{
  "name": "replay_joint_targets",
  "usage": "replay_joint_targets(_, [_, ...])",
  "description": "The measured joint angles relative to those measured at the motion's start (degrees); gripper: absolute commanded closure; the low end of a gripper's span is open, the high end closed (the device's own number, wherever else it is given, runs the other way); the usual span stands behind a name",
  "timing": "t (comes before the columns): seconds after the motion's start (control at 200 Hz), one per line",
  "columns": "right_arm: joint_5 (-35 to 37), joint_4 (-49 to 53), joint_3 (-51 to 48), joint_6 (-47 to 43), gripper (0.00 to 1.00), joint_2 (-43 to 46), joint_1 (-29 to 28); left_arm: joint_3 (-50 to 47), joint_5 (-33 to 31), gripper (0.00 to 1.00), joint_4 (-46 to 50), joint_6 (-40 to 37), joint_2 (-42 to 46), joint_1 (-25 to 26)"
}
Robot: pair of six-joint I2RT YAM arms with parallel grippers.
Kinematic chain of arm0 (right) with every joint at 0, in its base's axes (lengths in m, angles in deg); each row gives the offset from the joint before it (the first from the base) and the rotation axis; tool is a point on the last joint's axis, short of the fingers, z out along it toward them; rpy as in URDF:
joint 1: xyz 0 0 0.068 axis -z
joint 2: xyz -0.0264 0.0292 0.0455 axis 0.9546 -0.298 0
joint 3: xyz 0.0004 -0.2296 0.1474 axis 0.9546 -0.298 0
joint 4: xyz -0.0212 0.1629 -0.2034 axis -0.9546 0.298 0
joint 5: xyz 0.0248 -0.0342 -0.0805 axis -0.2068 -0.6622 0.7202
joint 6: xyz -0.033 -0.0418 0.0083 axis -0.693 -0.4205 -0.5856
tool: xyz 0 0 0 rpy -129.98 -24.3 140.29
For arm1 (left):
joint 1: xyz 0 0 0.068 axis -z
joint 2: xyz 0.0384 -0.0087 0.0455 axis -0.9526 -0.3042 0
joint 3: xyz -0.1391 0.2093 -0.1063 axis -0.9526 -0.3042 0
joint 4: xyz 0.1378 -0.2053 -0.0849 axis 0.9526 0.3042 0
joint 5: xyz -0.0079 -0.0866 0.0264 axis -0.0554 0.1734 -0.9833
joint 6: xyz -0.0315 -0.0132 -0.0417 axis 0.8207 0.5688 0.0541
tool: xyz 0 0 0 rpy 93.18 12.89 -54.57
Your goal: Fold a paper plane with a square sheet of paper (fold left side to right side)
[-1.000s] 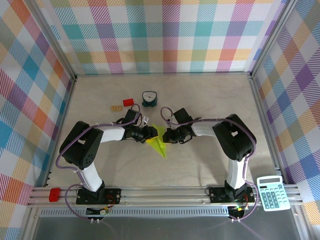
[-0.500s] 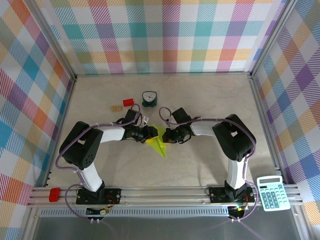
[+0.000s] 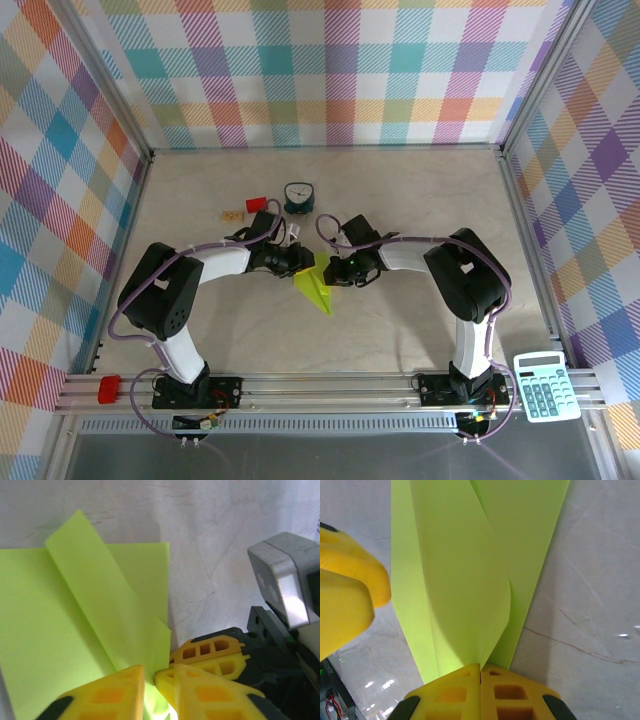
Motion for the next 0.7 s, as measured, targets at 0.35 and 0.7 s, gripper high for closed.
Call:
replay_joint_targets(0.35, [0.02,1.38,0.92,0.00,1.00,-0.42,0.00,0.00,3.58,0.97,-2.64,0.63,-6.05,0.76])
replay_joint_targets(0.7, [0.02,1.90,1.25,-0.02,1.00,-0.52,0.00,-0.57,3.37,1.00,-3.61,0.42,-6.47,0.76])
